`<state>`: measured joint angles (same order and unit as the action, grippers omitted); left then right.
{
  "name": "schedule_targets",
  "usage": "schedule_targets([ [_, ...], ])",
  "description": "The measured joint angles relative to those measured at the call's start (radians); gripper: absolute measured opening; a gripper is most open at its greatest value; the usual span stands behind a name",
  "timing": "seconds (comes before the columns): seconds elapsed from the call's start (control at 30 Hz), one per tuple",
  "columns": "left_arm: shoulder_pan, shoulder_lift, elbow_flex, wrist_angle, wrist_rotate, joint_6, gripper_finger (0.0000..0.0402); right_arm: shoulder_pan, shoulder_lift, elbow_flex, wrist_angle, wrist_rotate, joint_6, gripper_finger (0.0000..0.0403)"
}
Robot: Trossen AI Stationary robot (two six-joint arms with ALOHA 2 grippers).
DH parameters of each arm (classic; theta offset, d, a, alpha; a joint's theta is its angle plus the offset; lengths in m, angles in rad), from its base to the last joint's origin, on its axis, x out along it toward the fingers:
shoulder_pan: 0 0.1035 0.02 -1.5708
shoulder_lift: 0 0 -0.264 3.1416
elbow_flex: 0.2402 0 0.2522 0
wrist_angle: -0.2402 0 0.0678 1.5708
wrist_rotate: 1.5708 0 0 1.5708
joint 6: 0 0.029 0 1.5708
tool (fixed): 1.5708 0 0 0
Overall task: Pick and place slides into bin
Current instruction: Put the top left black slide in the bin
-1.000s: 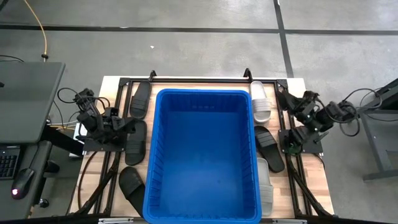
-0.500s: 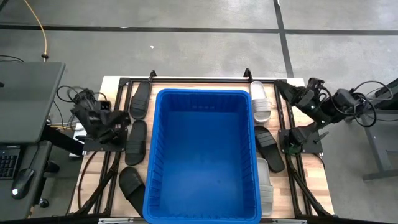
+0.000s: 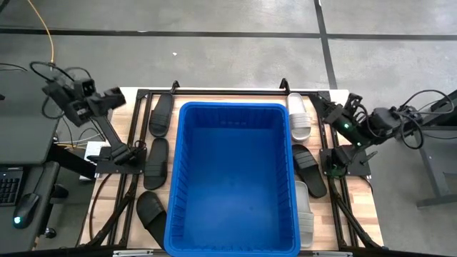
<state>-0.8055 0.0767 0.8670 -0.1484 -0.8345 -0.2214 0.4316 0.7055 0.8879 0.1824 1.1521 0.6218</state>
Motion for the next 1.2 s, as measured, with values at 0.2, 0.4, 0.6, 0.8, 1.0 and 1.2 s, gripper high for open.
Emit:
schedule_targets([
  [0.2,0.000,0.023,0.146,-0.307,-0.183,-0.043,0.0113,0.000,0.047,-0.001,0.001,-0.005,0.029,0.0254],
  [0.4,0.000,0.023,0.170,-0.469,-0.328,-0.050,0.0113,0.000,0.085,-0.001,0.001,-0.019,0.052,0.0254],
  [0.6,0.000,0.025,0.170,-0.616,-0.428,0.010,0.0113,0.000,0.110,-0.001,0.001,0.010,0.068,0.0254],
  [0.8,0.001,0.026,0.170,-0.776,-0.568,0.005,0.0113,0.000,0.115,-0.001,0.001,0.011,0.081,0.0254],
  [1.0,0.000,0.025,0.170,-0.782,-0.619,-0.242,0.0113,0.000,0.115,-0.001,0.001,0.011,0.081,0.0254],
  [1.2,-0.006,0.017,0.193,-0.816,-0.661,-0.441,0.0113,0.000,0.115,-0.001,-0.001,0.038,0.105,0.0254],
])
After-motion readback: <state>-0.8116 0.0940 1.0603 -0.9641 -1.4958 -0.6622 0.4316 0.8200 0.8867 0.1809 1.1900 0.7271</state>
